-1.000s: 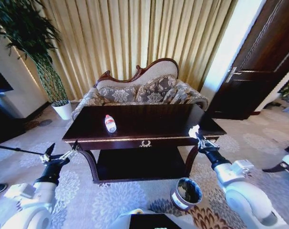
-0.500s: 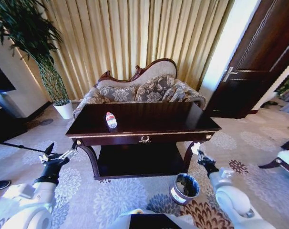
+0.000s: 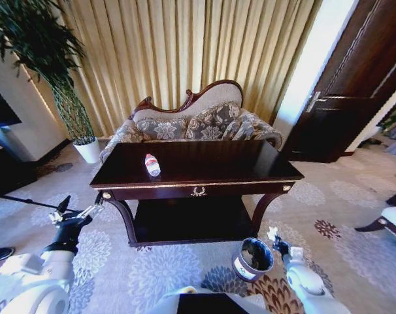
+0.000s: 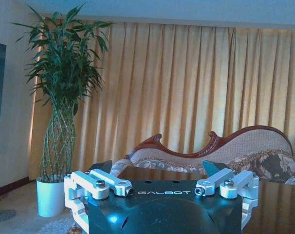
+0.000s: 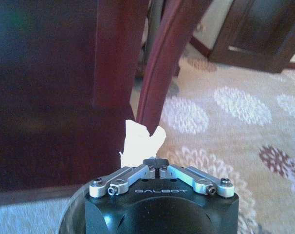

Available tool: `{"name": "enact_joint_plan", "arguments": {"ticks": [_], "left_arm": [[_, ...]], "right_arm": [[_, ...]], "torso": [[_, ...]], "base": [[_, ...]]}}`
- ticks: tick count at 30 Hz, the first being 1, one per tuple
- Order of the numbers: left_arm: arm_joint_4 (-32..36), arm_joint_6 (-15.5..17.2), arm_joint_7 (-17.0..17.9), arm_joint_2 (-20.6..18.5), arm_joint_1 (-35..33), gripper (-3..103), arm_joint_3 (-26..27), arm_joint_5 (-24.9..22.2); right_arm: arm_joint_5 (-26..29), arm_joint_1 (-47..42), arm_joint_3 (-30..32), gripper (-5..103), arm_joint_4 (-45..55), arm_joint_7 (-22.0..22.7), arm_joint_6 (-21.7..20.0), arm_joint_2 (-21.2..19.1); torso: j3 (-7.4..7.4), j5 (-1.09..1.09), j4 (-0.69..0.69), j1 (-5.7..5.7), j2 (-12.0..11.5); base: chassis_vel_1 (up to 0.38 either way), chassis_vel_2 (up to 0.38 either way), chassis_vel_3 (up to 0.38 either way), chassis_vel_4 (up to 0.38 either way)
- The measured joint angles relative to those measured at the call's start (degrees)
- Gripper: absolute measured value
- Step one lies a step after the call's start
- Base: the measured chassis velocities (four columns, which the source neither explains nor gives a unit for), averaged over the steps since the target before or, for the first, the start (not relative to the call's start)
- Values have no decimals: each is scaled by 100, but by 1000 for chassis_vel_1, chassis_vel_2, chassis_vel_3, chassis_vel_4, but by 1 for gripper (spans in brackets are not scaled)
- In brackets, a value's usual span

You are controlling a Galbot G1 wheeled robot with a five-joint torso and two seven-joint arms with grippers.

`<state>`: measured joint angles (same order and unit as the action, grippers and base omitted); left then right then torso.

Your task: Move to the front of the table and place the trash on the table into the trash bin.

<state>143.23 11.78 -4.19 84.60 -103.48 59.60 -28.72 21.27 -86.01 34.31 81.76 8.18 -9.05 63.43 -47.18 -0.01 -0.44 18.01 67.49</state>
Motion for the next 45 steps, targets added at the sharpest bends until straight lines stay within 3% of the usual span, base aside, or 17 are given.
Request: {"name": "enact_joint_plan", "arguments": {"ticks": [9, 10, 12, 16, 21, 24, 27, 31, 33, 36, 38, 39, 45], "left_arm": [[3, 18, 3, -8, 37, 100, 21, 0], [3, 19, 5, -10, 41, 100, 22, 0], [3, 20, 6, -10, 43, 100, 22, 0], [4, 32, 11, -9, 56, 100, 14, 2], [3, 34, 12, -6, 60, 100, 17, 4], [-11, 35, 14, -6, 53, 100, 24, 8], [-13, 35, 15, -6, 45, 100, 30, 9], [-15, 35, 17, -16, 43, 100, 32, 9], [-15, 35, 17, -16, 42, 100, 31, 9], [-15, 35, 18, -7, 31, 100, 29, 11], [-15, 35, 17, -7, 29, 100, 29, 10], [-14, 34, 18, -7, 27, 100, 29, 11], [-14, 33, 18, -9, 34, 100, 14, 10]], "right_arm": [[-93, 546, -205, -3, -1121, -14, 17, 309], [-94, 585, -209, 2, -1187, -12, 16, 336], [-93, 606, -210, 2, -1229, -9, 17, 353], [-82, 665, -212, 24, -1340, 6, 17, 375], [-65, 687, -211, 34, -1344, 26, 38, 342], [-58, 683, -211, 50, -1327, 29, 43, 319], [-52, 668, -211, 56, -1311, 30, 46, 316], [-44, 642, -207, 78, -1276, 33, 77, 317], [-40, 637, -207, 78, -1274, 33, 108, 317], [-31, 612, -206, 94, -1270, 28, 162, 303], [-30, 607, -205, 94, -1267, 27, 165, 301], [-20, 592, -201, 99, -1250, 25, 168, 299], [135, 484, -163, 100, -1071, -73, 223, 280]], "torso": [[0, 0, 1, 0, 0], [0, 1, 2, 0, 0], [0, 1, 2, 0, 0], [0, 0, 0, -1, 0], [0, 0, 1, -1, 0], [0, 0, 1, 0, 0], [0, 0, 1, 0, 0], [0, 1, 1, -1, 0], [0, 0, 1, -1, 1], [0, 0, 1, -1, 0], [0, 0, 1, -1, 0], [0, 1, 1, -1, 0], [0, 2, 0, -1, 0]], "base": [[0, 0, 0, 0], [0, 0, 0, 0], [0, 0, 0, 0], [0, 0, 0, 0], [0, 0, 0, 0], [0, 0, 0, 0], [0, 0, 0, 0], [0, 0, 0, 0], [0, 0, 0, 0], [0, 0, 0, 0], [0, 0, 0, 0], [0, 0, 0, 0], [0, 0, 0, 0]]}}
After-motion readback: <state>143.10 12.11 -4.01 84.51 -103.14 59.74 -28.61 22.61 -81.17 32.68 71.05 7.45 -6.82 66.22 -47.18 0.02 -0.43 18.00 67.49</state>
